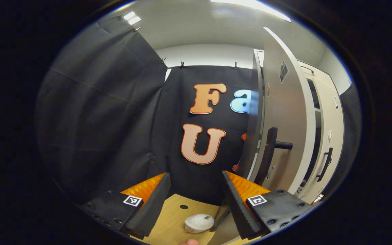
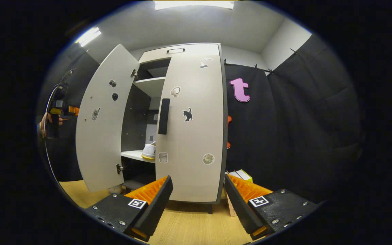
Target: Grab one shoe with the right hand and put it into the shoe cabinet, grab the other shoe with the left hand and put it into the shoe cabinet; then close the right door with the right hand and the left door with the left hand.
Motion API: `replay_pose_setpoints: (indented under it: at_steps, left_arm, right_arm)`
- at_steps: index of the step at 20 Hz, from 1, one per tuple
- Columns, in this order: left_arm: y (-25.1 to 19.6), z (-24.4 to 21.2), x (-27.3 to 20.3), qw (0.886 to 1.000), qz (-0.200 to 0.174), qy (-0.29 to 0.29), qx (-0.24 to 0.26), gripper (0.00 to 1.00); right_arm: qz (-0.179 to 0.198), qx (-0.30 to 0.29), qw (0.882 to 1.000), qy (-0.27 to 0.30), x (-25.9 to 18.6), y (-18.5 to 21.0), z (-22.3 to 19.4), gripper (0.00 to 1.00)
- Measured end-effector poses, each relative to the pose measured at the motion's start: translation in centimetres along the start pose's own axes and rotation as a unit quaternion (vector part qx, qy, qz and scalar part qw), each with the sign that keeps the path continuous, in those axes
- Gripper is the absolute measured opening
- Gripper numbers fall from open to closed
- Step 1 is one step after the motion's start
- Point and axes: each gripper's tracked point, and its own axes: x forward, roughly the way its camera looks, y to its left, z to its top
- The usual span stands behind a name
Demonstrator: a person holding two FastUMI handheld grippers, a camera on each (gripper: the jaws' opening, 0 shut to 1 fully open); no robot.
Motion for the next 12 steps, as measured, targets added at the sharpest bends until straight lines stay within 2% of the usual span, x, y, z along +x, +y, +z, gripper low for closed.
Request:
replay_pose_setpoints:
  at_steps: [2,3,4,7,8,10,12]
  left_arm:
    - [-0.3,0.6,0.2,1.000,0.003,-0.012,0.010,0.99]
    - [-0.8,0.5,0.2,1.000,-0.003,-0.009,0.012,0.92]
    - [-1.3,0.5,0.0,1.000,-0.008,-0.008,0.013,0.99]
    - [-2.9,0.4,-0.7,1.000,-0.024,-0.005,0.017,0.89]
    - [-3.5,0.2,-1.0,0.999,-0.029,-0.002,0.015,0.99]
    - [-5.0,0.1,-1.3,0.999,-0.045,0.000,0.010,0.94]
    - [-6.4,0.0,-1.7,0.998,-0.058,0.003,0.011,0.94]
  right_arm:
    - [-0.005,0.001,1.000,0.002,0.1,-0.4,0.0,0.94]
    - [-0.008,0.003,1.000,0.003,0.1,-0.5,0.0,0.94]
    - [-0.009,0.004,1.000,0.003,0.2,-0.6,0.0,0.94]
    - [-0.007,0.003,1.000,0.005,0.4,-0.6,-0.1,0.94]
    - [-0.005,0.003,1.000,0.005,0.5,-0.5,-0.2,0.94]
    - [-0.003,0.002,1.000,0.006,0.6,-0.4,-0.2,0.94]
    - [-0.003,0.003,1.000,0.006,0.7,-0.5,-0.3,0.94]
